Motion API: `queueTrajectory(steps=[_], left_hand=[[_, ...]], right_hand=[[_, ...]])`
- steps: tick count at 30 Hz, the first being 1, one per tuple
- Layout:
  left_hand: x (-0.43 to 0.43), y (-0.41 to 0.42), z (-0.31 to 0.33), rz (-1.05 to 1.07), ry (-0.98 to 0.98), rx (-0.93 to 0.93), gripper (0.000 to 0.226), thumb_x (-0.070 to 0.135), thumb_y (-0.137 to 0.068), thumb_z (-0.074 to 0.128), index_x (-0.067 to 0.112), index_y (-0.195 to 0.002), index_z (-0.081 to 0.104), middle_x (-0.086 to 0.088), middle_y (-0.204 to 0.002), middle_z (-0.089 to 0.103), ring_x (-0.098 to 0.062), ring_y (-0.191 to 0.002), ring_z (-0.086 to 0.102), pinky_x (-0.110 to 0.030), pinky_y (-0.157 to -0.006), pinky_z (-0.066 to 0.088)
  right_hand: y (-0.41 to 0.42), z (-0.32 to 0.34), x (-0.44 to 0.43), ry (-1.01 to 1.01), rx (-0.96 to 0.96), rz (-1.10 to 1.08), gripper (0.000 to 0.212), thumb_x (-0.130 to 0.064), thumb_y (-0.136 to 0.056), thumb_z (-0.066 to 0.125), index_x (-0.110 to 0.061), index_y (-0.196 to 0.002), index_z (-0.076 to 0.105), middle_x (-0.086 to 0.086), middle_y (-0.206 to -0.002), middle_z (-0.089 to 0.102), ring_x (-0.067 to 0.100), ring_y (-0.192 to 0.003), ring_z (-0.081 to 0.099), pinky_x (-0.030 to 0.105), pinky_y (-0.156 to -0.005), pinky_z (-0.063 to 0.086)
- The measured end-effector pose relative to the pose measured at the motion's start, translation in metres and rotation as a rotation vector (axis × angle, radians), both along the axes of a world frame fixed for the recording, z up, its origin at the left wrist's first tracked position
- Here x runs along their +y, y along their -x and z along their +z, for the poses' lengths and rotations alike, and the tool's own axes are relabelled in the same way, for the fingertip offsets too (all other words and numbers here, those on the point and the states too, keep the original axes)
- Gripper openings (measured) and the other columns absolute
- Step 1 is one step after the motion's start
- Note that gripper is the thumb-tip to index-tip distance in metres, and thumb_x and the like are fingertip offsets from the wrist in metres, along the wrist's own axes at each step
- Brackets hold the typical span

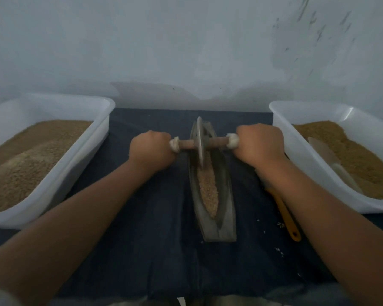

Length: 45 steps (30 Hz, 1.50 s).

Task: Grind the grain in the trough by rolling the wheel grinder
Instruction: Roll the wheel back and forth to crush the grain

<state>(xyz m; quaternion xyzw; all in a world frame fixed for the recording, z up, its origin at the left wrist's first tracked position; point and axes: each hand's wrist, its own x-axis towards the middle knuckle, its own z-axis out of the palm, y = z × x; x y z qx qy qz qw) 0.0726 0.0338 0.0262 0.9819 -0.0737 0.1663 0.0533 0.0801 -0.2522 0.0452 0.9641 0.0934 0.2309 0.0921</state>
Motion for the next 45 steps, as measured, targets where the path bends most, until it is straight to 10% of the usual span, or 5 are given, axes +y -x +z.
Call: queueTrajectory(steps=[22, 26, 30, 35, 45], left_hand=[[0.011, 0.062, -0.003, -0.096, -0.171, -0.057, 0.03, 0.049, -0.081, 0.052, 0.027, -0.062, 0.043, 0.01, -0.057, 0.046, -0.012, -0.048, 0.042, -0.025, -0.048, 0.028], [0.022, 0.104, -0.017, -0.202, -0.152, -0.177, 0.037, 0.048, -0.067, 0.062, 0.031, -0.06, 0.03, 0.014, -0.047, 0.029, -0.011, -0.038, 0.023, -0.017, -0.047, 0.009], [0.008, 0.045, -0.007, -0.054, -0.163, -0.056, 0.033, 0.054, -0.079, 0.051, 0.026, -0.063, 0.044, 0.011, -0.056, 0.042, -0.016, -0.049, 0.042, -0.026, -0.052, 0.033], [-0.007, -0.002, 0.016, 0.013, -0.11, 0.056, 0.03, 0.046, -0.086, 0.057, 0.024, -0.067, 0.052, 0.005, -0.069, 0.058, -0.023, -0.062, 0.056, -0.031, -0.061, 0.046], [0.018, 0.088, -0.015, -0.244, -0.143, -0.263, 0.037, 0.043, -0.08, 0.067, 0.027, -0.061, 0.04, 0.006, -0.051, 0.045, -0.022, -0.038, 0.04, -0.021, -0.052, 0.015]], right_hand=[[0.067, -0.018, -0.018, -0.159, 0.101, 0.063, 0.036, -0.06, -0.091, 0.047, -0.034, -0.065, 0.046, -0.013, -0.057, 0.047, 0.001, -0.051, 0.041, 0.024, -0.048, 0.025], [0.104, -0.026, -0.036, -0.175, 0.198, 0.147, 0.03, -0.064, -0.074, 0.042, -0.036, -0.063, 0.038, -0.011, -0.054, 0.047, 0.009, -0.047, 0.047, 0.037, -0.048, 0.047], [0.054, -0.018, -0.013, -0.105, -0.05, 0.087, 0.04, -0.055, -0.088, 0.058, -0.033, -0.06, 0.04, -0.016, -0.049, 0.034, -0.004, -0.043, 0.03, 0.017, -0.044, 0.018], [0.003, -0.006, -0.004, -0.106, 0.103, -0.048, 0.027, -0.05, -0.089, 0.061, -0.029, -0.073, 0.059, -0.007, -0.067, 0.06, 0.019, -0.061, 0.06, 0.037, -0.061, 0.056], [0.107, -0.037, -0.032, -0.152, -0.042, 0.127, 0.035, -0.057, -0.083, 0.062, -0.036, -0.064, 0.041, -0.019, -0.05, 0.027, 0.0, -0.043, 0.027, 0.016, -0.045, 0.016]])
